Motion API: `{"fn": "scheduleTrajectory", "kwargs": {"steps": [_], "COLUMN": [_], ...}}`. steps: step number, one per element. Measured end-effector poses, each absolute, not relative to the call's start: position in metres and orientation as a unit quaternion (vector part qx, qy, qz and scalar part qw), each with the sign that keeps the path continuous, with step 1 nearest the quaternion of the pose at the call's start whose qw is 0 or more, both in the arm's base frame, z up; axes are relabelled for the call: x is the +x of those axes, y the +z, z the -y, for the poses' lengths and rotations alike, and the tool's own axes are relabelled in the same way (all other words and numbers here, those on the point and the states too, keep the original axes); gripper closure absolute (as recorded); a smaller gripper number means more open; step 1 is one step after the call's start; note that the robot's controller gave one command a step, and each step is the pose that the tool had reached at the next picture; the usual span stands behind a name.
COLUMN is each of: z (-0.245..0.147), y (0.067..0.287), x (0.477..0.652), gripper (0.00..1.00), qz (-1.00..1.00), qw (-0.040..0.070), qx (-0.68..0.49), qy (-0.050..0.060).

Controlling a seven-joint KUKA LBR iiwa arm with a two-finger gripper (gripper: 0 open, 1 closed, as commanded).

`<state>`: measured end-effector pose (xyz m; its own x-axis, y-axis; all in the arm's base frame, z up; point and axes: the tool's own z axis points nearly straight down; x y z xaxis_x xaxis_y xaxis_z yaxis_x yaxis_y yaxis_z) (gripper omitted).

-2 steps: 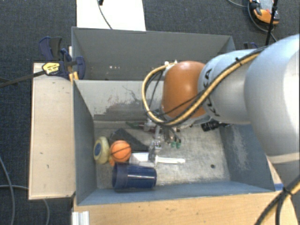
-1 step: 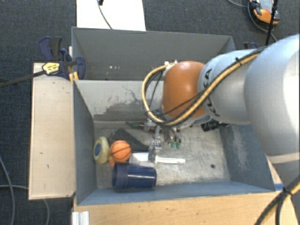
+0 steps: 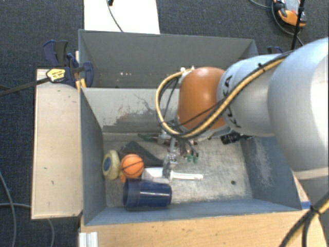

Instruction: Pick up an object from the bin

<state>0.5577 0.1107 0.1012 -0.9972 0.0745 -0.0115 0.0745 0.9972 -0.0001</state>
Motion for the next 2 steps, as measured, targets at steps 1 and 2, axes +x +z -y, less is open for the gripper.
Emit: {"fn": "scheduleTrajectory", "kwargs": {"steps": [1,2], "z": [-0.1107,-0.1107], "y": [0.1012,0.1013], "x": [0.5576,0.5576], "gripper": [1.0,1.0], "qz": [-0.999,-0.999], "qw": [0.006,0.006], "qx": [0.038,0.038], "qy": [0.0,0.0]}}
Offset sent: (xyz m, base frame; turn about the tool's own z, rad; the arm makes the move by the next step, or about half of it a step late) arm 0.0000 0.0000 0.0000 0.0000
